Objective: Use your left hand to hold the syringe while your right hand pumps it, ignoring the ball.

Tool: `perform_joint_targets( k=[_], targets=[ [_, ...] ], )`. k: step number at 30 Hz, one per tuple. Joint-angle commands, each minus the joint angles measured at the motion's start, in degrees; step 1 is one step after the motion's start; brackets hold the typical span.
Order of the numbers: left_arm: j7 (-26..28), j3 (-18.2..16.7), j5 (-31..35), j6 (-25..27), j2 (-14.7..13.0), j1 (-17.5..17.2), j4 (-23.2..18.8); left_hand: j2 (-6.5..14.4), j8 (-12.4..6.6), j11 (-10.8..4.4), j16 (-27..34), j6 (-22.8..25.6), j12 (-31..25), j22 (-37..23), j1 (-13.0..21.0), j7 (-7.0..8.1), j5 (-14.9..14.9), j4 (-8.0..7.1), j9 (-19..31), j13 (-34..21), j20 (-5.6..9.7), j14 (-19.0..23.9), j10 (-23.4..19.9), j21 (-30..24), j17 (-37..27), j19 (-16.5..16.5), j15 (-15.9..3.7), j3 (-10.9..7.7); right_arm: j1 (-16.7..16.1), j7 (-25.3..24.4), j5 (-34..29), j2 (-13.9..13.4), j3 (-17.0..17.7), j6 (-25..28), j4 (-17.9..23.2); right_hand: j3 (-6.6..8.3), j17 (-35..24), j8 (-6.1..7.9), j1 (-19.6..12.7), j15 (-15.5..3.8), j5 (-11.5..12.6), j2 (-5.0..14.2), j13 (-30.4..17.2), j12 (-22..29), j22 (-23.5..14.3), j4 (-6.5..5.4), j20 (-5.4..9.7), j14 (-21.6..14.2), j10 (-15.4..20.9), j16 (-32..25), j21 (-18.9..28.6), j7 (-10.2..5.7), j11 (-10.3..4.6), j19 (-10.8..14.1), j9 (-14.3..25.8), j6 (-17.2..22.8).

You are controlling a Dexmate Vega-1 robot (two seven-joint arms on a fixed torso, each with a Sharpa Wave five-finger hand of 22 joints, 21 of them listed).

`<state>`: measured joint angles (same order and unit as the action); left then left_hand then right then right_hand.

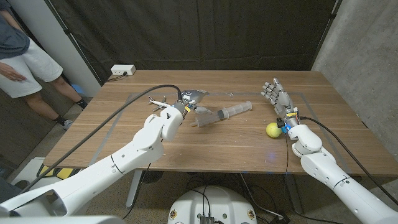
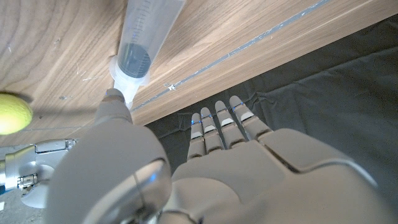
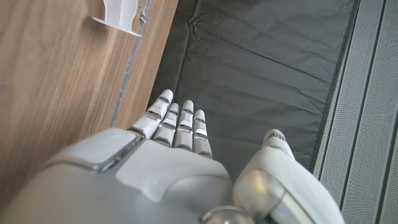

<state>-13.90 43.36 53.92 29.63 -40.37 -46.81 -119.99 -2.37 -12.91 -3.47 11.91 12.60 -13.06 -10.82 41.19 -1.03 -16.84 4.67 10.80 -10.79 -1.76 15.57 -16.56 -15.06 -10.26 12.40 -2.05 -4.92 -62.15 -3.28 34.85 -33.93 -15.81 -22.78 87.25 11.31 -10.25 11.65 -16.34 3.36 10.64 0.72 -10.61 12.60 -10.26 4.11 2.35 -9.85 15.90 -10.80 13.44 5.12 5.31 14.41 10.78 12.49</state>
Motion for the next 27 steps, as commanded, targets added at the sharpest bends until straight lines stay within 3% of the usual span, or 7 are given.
perform_joint_targets(
  k=[1, 7, 15, 22, 23, 27],
  targets=[
    [-8.92, 1.72, 5.45, 1.07, 3.26, 2.4, 1.5, -0.22, 0.04, 0.15, 0.54, 0.64, 0.21, -0.16, 0.36, -0.08, 0.02, 0.49, 0.19, -0.26, -0.23, 0.77, -0.51, -0.45, -0.2, 0.77, 0.17, 0.24, -0.15, -0.49, 0.36, -0.12, 0.12, 1.1, 0.5, -0.01, -0.32, -0.1, 0.08, -0.03, 0.17, 0.33, -0.02, 0.37, -0.23, 0.39, 0.42, -0.65, 0.58, -0.3, -0.26, -0.03, 0.13, 0.69, 0.16, 0.7],
    [-12.33, 2.67, 8.24, 2.17, 5.2, 3.2, 2.72, -0.17, 0.2, 1.04, 0.43, 0.54, 0.33, -0.22, 0.49, -0.4, 0.08, 0.5, 0.2, -0.27, -0.52, 0.92, -0.52, -0.49, -0.24, 0.99, 0.34, 0.31, -0.29, -0.39, 0.4, -0.26, 0.2, 1.18, 0.47, -0.05, -0.34, -0.1, 0.13, 0.03, 0.17, 0.38, -0.02, 0.33, -0.24, 0.39, 0.43, -0.68, 0.58, -0.27, -0.33, 0.0, 0.11, 0.75, 0.16, 0.75],
    [-13.21, 2.97, 9.79, 2.51, 7.41, 3.45, 4.58, 0.07, 0.3, 0.7, 0.31, 0.55, 0.47, -0.27, 0.68, -0.48, 0.15, 0.49, 0.21, -0.28, -0.56, 0.99, -0.46, -0.43, -0.28, 0.95, 0.47, 0.29, -0.84, -0.34, 0.38, -0.57, 0.33, 1.24, 0.65, -0.07, -0.34, -0.11, 0.14, 0.05, 0.17, 0.4, -0.03, 0.3, -0.24, 0.42, 0.38, -0.72, 0.59, -0.25, -0.4, -0.01, 0.08, 0.78, 0.16, 0.79],
    [-13.8, 3.49, 10.1, 2.88, 9.0, 3.54, 6.21, 0.48, 0.34, 1.85, 0.41, 0.89, 0.46, -0.35, 1.02, -1.33, 0.32, 0.49, 0.22, -0.3, -1.35, 1.88, -0.98, -0.7, -0.32, 1.82, 1.27, 0.24, -1.21, -0.5, 0.84, -0.55, 0.66, 1.34, 0.89, -0.08, -0.35, -0.13, 0.13, 0.05, 0.17, 0.44, -0.03, 0.3, -0.25, 0.44, 0.41, -0.74, 0.65, -0.22, -0.44, 0.0, 0.08, 0.86, 0.16, 0.8],
    [-13.56, 3.51, 10.08, 2.95, 9.15, 3.44, 6.48, 0.57, 0.31, 2.87, 0.42, 1.15, 0.4, -0.38, 1.15, -1.45, 0.39, 0.51, 0.23, -0.3, -1.54, 2.19, -1.34, -0.77, -0.32, 2.04, 1.61, 0.25, -1.22, -0.45, 0.81, -0.56, 0.66, 1.28, 0.84, -0.08, -0.35, -0.13, 0.13, 0.04, 0.17, 0.45, -0.03, 0.3, -0.25, 0.45, 0.4, -0.76, 0.67, -0.22, -0.45, -0.04, 0.09, 0.88, 0.16, 0.81],
    [-13.59, 3.81, 10.55, 3.49, 9.54, 3.46, 7.53, 0.65, 0.3, 3.28, 0.38, 1.34, 0.41, -0.41, 1.28, -1.51, 0.46, 0.53, 0.24, -0.3, -2.04, 2.37, -1.53, -0.82, -0.31, 2.23, 1.92, 0.25, -1.45, -0.34, 1.01, -0.56, 0.81, 1.14, 0.74, -0.09, -0.35, -0.13, 0.12, 0.04, 0.17, 0.46, -0.04, 0.3, -0.25, 0.47, 0.38, -0.83, 0.73, -0.22, -0.48, -0.07, 0.11, 0.93, 0.16, 0.85]
  ],
)
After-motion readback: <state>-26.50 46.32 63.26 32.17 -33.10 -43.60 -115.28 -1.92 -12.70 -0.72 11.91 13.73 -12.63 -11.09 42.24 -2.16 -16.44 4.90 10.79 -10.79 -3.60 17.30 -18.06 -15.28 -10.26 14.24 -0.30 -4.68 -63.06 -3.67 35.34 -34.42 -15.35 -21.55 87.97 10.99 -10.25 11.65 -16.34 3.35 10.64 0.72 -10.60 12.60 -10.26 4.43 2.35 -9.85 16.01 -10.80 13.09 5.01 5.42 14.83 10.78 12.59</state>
